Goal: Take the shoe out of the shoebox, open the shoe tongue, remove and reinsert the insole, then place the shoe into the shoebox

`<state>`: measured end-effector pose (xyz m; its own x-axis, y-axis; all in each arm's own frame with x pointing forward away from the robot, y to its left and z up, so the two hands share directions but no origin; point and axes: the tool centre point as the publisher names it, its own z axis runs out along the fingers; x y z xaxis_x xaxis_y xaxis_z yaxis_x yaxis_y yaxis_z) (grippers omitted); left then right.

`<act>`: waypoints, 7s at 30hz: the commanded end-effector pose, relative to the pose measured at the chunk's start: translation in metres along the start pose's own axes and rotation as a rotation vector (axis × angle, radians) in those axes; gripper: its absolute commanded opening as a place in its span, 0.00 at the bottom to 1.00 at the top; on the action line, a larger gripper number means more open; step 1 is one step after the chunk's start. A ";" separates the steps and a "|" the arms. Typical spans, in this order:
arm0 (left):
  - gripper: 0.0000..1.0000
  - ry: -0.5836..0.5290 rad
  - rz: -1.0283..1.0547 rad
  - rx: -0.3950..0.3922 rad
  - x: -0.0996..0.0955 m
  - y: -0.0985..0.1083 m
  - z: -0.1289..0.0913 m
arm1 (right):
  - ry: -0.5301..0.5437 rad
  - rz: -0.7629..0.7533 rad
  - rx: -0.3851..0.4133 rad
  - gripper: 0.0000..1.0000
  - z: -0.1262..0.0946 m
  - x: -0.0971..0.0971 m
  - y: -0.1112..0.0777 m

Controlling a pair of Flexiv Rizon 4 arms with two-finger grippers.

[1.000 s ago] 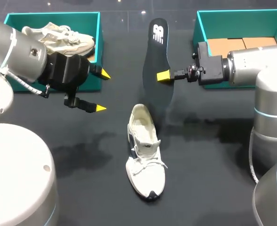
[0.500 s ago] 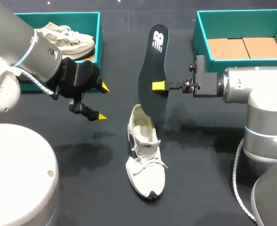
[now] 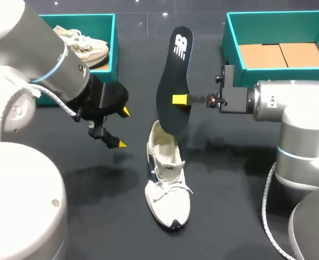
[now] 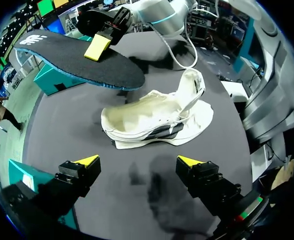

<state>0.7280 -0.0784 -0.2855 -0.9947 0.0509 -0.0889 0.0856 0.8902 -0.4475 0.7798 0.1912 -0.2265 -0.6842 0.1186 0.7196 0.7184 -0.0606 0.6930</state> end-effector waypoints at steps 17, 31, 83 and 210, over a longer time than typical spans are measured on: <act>1.00 0.035 0.047 0.017 0.001 0.000 0.031 | 0.035 -0.041 -0.016 0.00 0.012 -0.009 -0.008; 1.00 0.098 0.033 -0.002 -0.010 0.007 0.067 | 0.076 -0.086 0.036 0.00 0.029 -0.023 -0.017; 1.00 0.118 -0.020 -0.010 -0.003 0.010 0.079 | 0.089 -0.126 0.021 0.00 0.035 -0.034 -0.032; 1.00 0.118 -0.020 -0.010 -0.003 0.010 0.079 | 0.089 -0.012 0.146 0.12 0.026 -0.037 -0.130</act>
<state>0.7364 -0.1062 -0.3593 -0.9961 0.0845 0.0258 0.0646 0.8961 -0.4391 0.7175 0.2182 -0.3397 -0.6972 0.0307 0.7162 0.7158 0.0847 0.6932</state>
